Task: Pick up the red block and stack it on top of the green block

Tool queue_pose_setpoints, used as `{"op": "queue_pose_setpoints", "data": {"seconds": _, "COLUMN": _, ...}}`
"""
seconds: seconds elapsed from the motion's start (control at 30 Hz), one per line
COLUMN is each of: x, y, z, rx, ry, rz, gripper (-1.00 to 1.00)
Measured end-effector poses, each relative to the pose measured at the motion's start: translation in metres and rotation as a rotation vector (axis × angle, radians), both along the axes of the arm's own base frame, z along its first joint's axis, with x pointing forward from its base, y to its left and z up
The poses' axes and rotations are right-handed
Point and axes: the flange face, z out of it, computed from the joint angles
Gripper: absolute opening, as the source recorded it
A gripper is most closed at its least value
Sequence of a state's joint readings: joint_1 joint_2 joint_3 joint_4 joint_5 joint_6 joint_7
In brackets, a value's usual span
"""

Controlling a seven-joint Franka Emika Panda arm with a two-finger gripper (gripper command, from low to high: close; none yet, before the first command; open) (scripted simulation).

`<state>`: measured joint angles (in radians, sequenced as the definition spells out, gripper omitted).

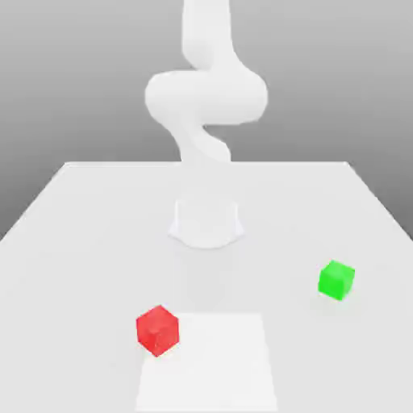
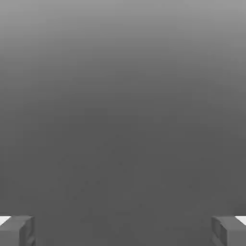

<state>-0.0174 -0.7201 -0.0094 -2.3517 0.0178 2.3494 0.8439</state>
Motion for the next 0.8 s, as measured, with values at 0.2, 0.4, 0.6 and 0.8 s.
{"op": "queue_pose_setpoints", "data": {"seconds": 0.2, "x": 0.055, "y": -0.028, "z": -0.149, "rx": 0.13, "ry": 0.227, "rz": -0.18, "gripper": 0.0}}
{"op": "queue_pose_setpoints", "data": {"seconds": 0.4, "x": 0.055, "y": -0.05, "z": -0.298, "rx": 0.213, "ry": 0.446, "rz": -0.388, "gripper": 0.0}}
{"op": "queue_pose_setpoints", "data": {"seconds": 0.6, "x": 0.006, "y": -0.07, "z": -0.428, "rx": 0.249, "ry": 0.648, "rz": -0.623, "gripper": 0.0}}
{"op": "queue_pose_setpoints", "data": {"seconds": 0.8, "x": -0.006, "y": -0.07, "z": -0.496, "rx": 0.247, "ry": 0.687, "rz": -0.663, "gripper": 0.0}}
